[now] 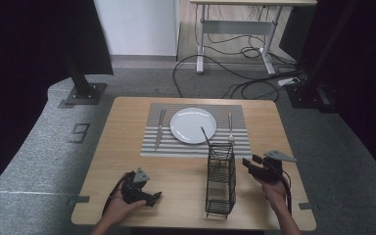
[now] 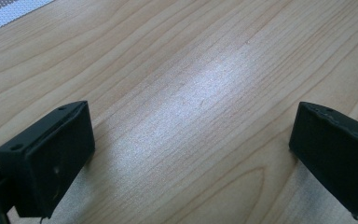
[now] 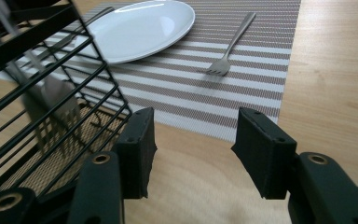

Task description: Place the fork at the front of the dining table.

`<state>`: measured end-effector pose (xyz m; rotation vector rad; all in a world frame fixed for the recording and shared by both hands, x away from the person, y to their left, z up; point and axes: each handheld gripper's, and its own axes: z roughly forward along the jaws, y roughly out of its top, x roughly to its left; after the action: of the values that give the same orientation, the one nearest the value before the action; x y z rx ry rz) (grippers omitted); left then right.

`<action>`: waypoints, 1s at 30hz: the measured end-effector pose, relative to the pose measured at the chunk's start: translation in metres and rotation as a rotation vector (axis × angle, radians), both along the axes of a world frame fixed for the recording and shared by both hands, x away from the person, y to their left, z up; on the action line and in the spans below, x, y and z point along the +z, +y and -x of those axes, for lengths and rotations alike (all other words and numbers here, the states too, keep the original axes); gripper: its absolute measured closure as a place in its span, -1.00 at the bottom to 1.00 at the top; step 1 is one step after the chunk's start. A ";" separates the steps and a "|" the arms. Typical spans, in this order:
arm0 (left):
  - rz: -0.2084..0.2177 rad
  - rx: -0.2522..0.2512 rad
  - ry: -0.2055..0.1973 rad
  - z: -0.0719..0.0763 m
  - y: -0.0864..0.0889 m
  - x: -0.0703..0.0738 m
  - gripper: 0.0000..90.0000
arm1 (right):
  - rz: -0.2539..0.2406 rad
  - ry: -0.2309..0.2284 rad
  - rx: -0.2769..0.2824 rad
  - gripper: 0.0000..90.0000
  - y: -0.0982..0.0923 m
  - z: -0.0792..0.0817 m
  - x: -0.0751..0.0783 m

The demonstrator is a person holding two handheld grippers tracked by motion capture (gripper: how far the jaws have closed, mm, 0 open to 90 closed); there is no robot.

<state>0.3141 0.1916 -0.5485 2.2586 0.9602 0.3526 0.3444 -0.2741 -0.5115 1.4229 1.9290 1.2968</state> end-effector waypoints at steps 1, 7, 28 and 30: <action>0.000 0.001 0.000 0.000 0.000 0.000 -1.00 | 0.006 -0.001 0.003 0.04 -0.002 0.007 0.000; 0.000 -0.003 0.000 0.001 0.000 0.000 -1.00 | 0.018 0.001 0.000 0.02 -0.008 0.030 -0.003; 0.002 -0.006 0.001 0.002 0.000 0.000 -1.00 | 0.057 0.055 0.027 -0.04 -0.008 0.061 -0.023; 0.002 -0.006 0.001 0.002 0.000 0.000 -1.00 | 0.073 0.060 0.029 -0.05 -0.007 0.060 -0.025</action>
<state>0.3124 0.1919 -0.5485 2.2596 0.9539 0.3479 0.2842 -0.2810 -0.5365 1.4179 2.0211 1.1963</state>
